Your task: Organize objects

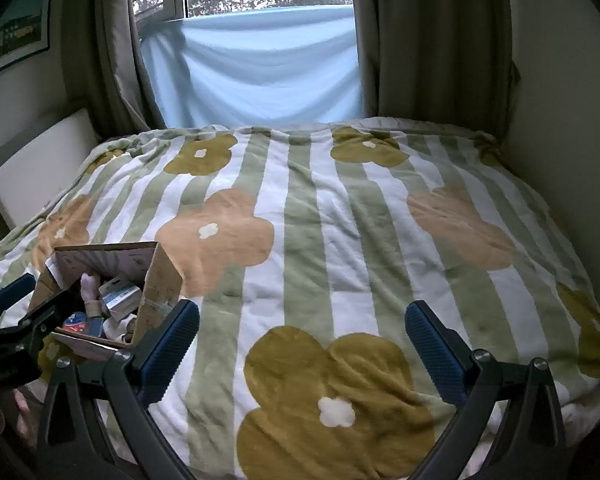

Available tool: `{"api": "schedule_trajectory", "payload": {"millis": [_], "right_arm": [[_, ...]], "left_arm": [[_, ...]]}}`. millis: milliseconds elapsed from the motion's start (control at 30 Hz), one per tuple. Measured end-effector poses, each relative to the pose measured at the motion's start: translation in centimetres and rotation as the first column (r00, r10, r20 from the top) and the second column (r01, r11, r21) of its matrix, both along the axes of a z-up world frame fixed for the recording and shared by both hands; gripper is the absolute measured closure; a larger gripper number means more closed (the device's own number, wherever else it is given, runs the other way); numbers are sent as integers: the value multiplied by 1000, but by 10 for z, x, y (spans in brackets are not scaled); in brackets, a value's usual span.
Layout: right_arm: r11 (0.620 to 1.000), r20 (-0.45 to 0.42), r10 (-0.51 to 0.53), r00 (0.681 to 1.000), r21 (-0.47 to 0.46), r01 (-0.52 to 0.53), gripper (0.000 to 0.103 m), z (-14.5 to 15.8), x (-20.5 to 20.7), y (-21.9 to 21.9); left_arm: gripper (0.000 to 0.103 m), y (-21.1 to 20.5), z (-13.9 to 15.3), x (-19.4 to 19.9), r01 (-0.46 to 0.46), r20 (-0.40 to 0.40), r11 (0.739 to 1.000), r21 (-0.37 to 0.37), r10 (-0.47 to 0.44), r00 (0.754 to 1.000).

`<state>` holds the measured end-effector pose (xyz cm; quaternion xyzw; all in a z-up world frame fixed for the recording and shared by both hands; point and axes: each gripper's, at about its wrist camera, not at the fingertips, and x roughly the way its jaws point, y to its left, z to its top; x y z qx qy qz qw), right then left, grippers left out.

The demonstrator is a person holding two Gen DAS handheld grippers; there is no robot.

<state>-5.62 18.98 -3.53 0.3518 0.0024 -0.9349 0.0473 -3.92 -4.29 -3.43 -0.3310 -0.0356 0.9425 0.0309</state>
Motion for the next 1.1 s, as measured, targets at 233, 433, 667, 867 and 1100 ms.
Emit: {"api": "schedule_trajectory", "payload": {"millis": [233,433,667,867,1100], "right_arm": [[1000,-2,-2,1000,0,2,1,0,0,1],[1000,-3,-1,1000,-1,1,1,0,0,1],[1000,-7,-1,1000,2,1,1,2,0,0],[1000,-7,-1,1000,3,1,1,3,1,-1],[1000,-7,-1,1000,3,1,1,3,0,-2]], "left_arm": [[0,1,0,0,1,-2,1000,-3,-1,1000],[0,3,1,0,2,-4,1000,-4,-2,1000],[0,1,5,3,-20,-13,1000,-1,20,1000],[0,-1,10,7,-26,-25,999,30,27,999],[0,-1,13,9,-44,-52,999,10,45,998]]}}
